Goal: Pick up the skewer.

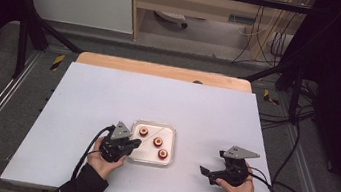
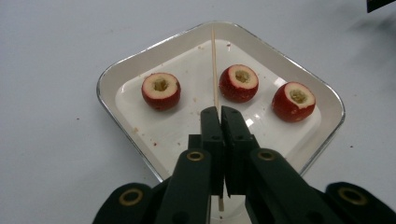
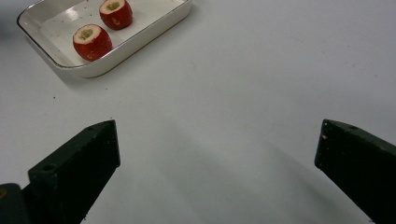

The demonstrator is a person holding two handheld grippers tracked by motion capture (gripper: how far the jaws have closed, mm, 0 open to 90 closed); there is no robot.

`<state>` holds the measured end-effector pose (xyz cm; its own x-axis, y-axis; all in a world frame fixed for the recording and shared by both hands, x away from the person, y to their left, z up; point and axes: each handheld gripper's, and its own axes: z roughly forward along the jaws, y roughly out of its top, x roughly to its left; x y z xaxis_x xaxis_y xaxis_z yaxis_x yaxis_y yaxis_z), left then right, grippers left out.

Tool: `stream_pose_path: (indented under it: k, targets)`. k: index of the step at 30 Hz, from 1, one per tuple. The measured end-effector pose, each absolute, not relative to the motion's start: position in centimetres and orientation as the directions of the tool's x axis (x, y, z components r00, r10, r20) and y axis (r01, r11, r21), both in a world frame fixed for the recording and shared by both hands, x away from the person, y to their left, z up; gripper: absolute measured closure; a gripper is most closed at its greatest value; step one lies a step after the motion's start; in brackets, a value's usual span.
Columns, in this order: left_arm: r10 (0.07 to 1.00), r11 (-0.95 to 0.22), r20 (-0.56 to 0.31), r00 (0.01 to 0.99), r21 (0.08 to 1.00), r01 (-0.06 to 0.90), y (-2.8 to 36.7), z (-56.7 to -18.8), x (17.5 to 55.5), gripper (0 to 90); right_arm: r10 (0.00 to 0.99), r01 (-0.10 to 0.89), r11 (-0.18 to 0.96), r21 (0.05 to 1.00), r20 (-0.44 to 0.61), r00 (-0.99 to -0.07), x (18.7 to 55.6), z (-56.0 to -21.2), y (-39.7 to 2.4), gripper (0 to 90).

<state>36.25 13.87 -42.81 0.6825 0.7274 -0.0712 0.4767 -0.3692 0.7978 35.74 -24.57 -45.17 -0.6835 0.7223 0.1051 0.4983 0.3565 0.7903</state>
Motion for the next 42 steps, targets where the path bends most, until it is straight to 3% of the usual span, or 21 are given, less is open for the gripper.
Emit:
stream_pose_path:
  k: [7, 28, 33, 42]
  targets:
    - [0.696, -0.377, -0.075, 0.715, 0.809, 0.452, 14.1, -41.8, 36.0, 88.5, 0.715, 0.478, 0.381, 0.791, 0.076, -0.695, 35.6, -44.8, -23.9, 0.5]
    - [0.562, -0.503, -0.039, 0.826, 0.777, 0.379, 12.3, -39.2, 35.9, 88.5, 0.603, 0.281, 0.614, 0.738, -0.207, -0.771, 35.0, -42.1, -18.8, 4.1]
    - [0.528, -0.537, -0.028, 0.849, 0.764, 0.359, 11.0, -38.6, 35.9, 88.5, 0.556, 0.224, 0.670, 0.708, -0.277, -0.784, 34.8, -41.3, -17.7, 7.1]
    - [0.467, -0.595, -0.014, 0.884, 0.735, 0.326, 8.5, -38.3, 35.9, 88.5, 0.429, 0.086, 0.763, 0.640, -0.402, -0.809, 34.4, -40.4, -16.1, 20.2]
